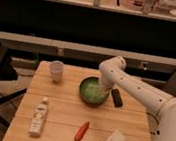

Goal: Push the ceramic bowl across the table

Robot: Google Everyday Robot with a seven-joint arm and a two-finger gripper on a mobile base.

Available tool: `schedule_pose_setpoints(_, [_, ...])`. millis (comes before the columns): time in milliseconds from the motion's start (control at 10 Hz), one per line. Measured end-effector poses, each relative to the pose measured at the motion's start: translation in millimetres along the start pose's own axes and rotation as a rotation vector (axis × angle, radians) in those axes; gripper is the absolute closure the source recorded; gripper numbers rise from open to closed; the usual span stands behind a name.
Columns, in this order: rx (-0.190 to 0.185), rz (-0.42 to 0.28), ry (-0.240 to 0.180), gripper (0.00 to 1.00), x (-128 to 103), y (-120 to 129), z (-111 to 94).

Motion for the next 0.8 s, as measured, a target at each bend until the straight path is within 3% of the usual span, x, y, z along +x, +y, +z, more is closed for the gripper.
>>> schedule_pose_setpoints(400, [-0.003, -0.024, 0.009, 1.0, 12.2, 3.7, 3.2])
schedule_pose_setpoints(800, [-0.008, -0.067, 0.014, 1.0, 3.1, 1.7, 5.6])
